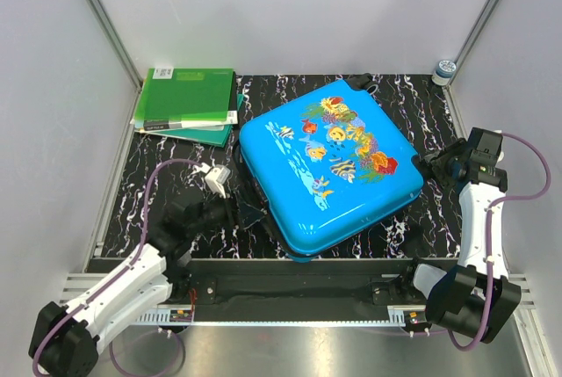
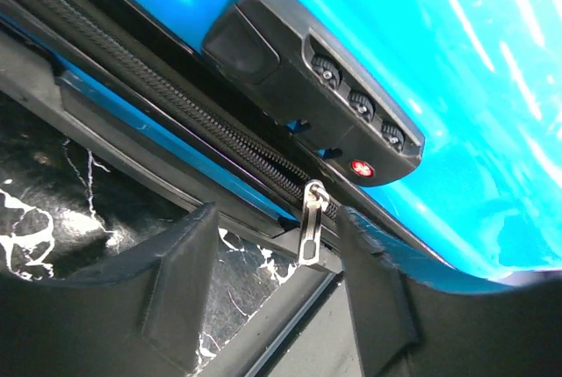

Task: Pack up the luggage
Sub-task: Zip the luggage at the center of the board.

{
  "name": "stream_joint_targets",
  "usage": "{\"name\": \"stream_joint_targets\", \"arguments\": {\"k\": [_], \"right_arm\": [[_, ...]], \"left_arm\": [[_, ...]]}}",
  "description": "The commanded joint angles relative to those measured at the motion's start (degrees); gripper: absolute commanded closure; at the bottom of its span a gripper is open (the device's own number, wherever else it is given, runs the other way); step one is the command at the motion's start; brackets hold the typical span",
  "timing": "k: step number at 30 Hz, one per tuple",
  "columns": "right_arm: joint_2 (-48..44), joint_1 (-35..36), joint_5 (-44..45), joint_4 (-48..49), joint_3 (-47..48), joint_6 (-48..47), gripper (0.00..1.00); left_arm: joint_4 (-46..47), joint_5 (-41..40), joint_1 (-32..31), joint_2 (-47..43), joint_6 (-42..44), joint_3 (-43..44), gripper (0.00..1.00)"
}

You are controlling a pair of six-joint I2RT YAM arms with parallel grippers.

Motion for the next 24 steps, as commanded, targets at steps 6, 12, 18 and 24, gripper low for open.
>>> {"name": "stream_joint_targets", "arguments": {"k": [6,12,18,24], "right_arm": [[-1.0,0.1,-3.3,4.2,-0.3,-6.7,1.00],[-1.1,0.2,-3.3,4.2,-0.3,-6.9,1.00],[-1.6,0.2,-3.0,4.1,-0.4,-7.0,1.00],[-2.0,0.2,-2.7,3.9,-0.2,-7.5,1.00]], "left_arm": [[7.3,5.8,-1.2,0.5,0.0,-1.6,0.52],[9.8,7.2,-1.8,1.8,-0.5,-2.1,0.52],[10.0,7.3,-1.9,2.8,-0.4,-2.1,0.84],[5.0,2.8,-1.8,1.5,1.7,-0.8,1.00]]}}
